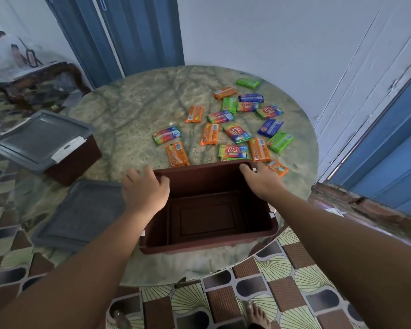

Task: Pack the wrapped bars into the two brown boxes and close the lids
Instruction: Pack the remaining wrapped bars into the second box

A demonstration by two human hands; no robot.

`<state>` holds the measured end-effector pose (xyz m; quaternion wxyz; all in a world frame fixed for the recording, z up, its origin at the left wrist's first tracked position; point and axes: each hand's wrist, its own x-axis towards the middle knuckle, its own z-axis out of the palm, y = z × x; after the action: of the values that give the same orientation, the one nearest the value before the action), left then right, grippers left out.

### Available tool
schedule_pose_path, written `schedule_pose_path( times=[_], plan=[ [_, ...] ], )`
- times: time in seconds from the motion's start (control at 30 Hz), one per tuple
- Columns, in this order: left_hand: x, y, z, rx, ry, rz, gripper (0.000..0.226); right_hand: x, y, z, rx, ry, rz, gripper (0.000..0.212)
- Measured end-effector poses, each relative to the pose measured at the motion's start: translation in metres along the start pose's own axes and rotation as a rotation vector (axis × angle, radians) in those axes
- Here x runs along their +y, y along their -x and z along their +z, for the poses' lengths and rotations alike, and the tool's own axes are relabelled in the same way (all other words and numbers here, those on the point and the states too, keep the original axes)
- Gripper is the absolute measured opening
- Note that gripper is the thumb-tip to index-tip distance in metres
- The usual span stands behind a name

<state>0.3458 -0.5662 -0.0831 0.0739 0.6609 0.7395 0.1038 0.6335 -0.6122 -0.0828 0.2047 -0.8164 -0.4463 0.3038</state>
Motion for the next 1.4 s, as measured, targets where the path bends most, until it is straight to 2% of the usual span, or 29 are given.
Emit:
schedule_pose_path(
  times=[0.1,0.17,0.33,0.43,0.5,0.67,0.73,0.83,0.9,0.97,1.07,1.17,1.23,1.4],
  plan=[
    [0.017,-0.017,-0.010,0.122,0.063,0.076,0.052,-0.007,-0.009,-0.009,0.037,-0.071,-0.017,0.075],
    [0.033,-0.030,-0.015,0.124,0.099,0.139,0.052,-0.010,-0.022,-0.016,0.053,-0.100,-0.031,0.068],
    [0.075,-0.067,-0.014,-0.083,0.212,0.251,0.031,-0.003,-0.072,-0.033,0.021,-0.046,-0.070,0.045],
    [0.093,-0.087,-0.005,-0.172,0.207,0.229,0.024,-0.003,-0.104,-0.040,-0.069,0.025,-0.156,0.027],
    [0.099,-0.097,-0.001,-0.201,0.170,0.197,0.022,-0.007,-0.121,-0.040,-0.127,0.130,-0.253,0.023],
    [0.104,-0.125,0.025,-0.330,0.068,0.158,0.028,-0.025,-0.149,-0.027,-0.367,0.484,-0.465,0.040],
    [0.104,-0.131,0.035,-0.411,0.004,0.125,0.026,-0.031,-0.153,-0.016,-0.417,0.645,-0.521,0.045],
    [0.106,-0.137,0.049,-0.464,-0.087,0.062,0.025,-0.032,-0.160,0.000,-0.383,0.766,-0.537,0.049],
    [0.105,-0.143,0.059,-0.466,-0.096,0.059,0.033,-0.030,-0.163,0.006,-0.344,0.781,-0.542,0.051],
    [0.105,-0.145,0.066,-0.609,-0.126,0.086,0.043,-0.028,-0.166,0.009,-0.332,0.769,-0.554,0.053],
    [0.104,-0.147,0.073,-0.833,-0.264,0.178,0.040,-0.027,-0.169,0.012,-0.347,0.737,-0.538,0.059],
    [0.102,-0.147,0.071,-0.842,-0.299,0.258,0.024,-0.028,-0.169,0.010,-0.372,0.722,-0.529,0.063],
    [0.099,-0.149,0.069,-0.841,-0.296,0.285,0.021,-0.029,-0.169,0.008,-0.399,0.709,-0.524,0.063],
    [0.094,-0.149,0.068,-0.729,-0.205,0.326,0.060,-0.033,-0.165,0.005,-0.395,0.672,-0.529,0.072]
  ],
)
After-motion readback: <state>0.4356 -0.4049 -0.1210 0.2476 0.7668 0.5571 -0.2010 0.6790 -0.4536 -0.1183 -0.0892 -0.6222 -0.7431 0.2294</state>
